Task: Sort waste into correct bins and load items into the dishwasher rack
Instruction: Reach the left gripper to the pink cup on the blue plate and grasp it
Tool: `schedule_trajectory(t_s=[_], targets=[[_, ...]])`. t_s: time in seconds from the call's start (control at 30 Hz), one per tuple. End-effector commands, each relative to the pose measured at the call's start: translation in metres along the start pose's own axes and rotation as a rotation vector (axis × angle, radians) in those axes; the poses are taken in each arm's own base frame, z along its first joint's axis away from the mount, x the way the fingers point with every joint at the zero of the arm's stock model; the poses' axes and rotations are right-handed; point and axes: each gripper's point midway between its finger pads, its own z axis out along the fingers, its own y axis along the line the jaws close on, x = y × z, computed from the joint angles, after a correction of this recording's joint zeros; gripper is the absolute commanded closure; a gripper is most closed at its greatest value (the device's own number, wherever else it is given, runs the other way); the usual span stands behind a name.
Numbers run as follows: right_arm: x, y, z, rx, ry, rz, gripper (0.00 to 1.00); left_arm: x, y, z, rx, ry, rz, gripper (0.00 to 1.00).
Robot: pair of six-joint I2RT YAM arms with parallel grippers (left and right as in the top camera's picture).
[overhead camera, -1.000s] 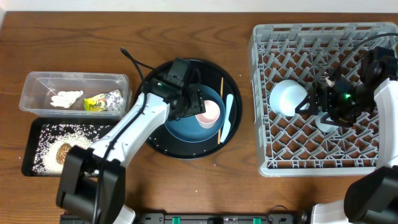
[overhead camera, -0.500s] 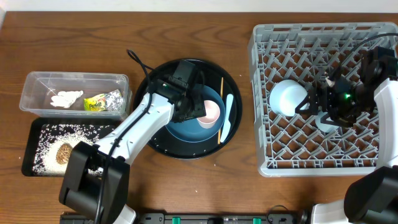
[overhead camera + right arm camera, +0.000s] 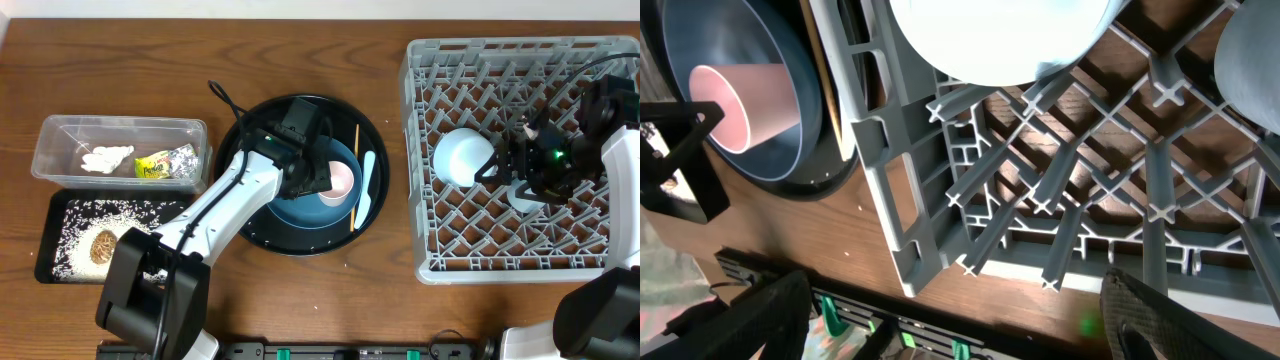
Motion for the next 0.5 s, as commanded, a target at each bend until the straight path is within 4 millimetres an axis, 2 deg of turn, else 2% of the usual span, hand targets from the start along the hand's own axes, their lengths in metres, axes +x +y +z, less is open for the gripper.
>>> schedule_trajectory(t_s=[0.0,0.27,0.47], targets=[[0.0017,0.0049,0.0001,-0.009,-0.001,-0.029,0.14,0.0038,0.0042,0.0042,-0.016,0.012,-0.017,0.50],[0.0017,0.0049,0.0001,-0.010,-0.001,-0.029,0.14,0.0033,0.0039,0.0046,-0.015,0.010,-0.051,0.50],[0.0017,0.0049,0.0001,-0.010,-0.001,-0.029,0.14,0.0115,0.0039,0.0092,-0.028,0.023,-0.035,0.50]])
